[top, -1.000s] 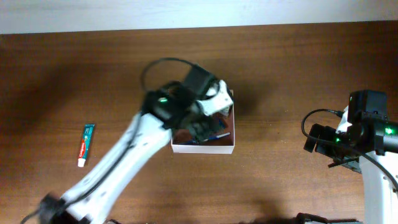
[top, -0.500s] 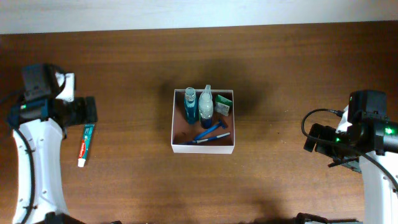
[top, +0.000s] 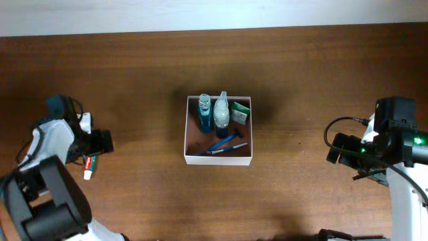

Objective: Pack container

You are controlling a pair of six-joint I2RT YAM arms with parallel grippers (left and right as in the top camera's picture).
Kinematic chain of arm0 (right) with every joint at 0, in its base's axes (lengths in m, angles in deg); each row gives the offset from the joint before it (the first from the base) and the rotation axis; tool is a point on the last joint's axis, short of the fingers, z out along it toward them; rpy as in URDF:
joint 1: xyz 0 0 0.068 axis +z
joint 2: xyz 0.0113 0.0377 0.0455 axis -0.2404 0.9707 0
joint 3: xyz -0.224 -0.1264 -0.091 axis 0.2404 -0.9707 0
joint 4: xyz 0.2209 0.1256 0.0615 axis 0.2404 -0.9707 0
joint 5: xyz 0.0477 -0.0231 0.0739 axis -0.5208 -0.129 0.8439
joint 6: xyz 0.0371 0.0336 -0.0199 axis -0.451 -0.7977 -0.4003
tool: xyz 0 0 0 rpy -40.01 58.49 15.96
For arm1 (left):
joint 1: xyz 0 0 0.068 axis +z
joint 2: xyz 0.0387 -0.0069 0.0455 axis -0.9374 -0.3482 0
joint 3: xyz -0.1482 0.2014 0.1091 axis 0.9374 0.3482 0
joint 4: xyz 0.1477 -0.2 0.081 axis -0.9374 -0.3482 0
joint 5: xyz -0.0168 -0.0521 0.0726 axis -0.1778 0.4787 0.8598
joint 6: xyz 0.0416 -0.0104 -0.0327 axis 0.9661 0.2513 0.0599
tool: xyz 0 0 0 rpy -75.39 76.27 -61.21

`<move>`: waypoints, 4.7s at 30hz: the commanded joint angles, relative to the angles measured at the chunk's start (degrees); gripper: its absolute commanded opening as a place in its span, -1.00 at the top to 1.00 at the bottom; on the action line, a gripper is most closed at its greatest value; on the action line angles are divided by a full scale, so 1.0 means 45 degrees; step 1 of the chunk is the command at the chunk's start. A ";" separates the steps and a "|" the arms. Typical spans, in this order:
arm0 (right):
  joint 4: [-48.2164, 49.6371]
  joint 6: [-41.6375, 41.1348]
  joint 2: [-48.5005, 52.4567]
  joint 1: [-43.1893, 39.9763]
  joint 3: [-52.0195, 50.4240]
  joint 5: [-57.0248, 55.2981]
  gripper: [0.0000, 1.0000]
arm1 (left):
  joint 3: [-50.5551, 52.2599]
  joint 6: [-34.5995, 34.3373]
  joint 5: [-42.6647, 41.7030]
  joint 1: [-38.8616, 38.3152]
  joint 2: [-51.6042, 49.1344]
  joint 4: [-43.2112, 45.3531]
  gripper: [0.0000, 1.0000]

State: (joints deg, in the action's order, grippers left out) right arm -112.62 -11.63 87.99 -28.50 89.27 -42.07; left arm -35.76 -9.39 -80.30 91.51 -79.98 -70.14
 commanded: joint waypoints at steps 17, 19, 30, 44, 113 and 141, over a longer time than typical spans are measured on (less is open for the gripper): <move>0.0029 0.0092 0.0010 -0.0097 -0.0024 0.0034 -0.97 | 0.0049 -0.0121 -0.0714 0.0005 -0.1307 0.0029 0.35; 0.0029 0.0092 0.0010 -0.0097 -0.0024 0.0034 -0.97 | 0.0049 -0.0121 -0.0714 0.0005 -0.1307 -0.0010 0.50; 0.0029 0.0092 0.0010 -0.0097 -0.0024 0.0034 -0.97 | -0.0918 -0.0131 -0.1875 0.0005 -0.1239 -0.1093 0.71; 0.0049 0.0092 0.0010 -0.0097 -0.0019 0.0034 -0.97 | -0.3041 0.0763 -0.2856 -0.4765 0.4551 -0.2356 0.99; 0.5314 0.0121 -0.1059 0.4575 -0.0253 -0.1331 -0.96 | -0.3327 -0.2341 -0.0466 -0.5003 0.6853 -0.3424 -0.99; 0.5076 0.0126 -1.3080 0.4580 -0.6227 -0.0947 -0.97 | 0.4945 -0.2584 -0.0466 -0.6275 1.9093 -0.4221 -0.99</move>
State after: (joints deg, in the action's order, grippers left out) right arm -89.78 -10.58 29.52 -8.21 61.71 -46.64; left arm -13.82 -21.19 -82.18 63.51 5.55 -87.89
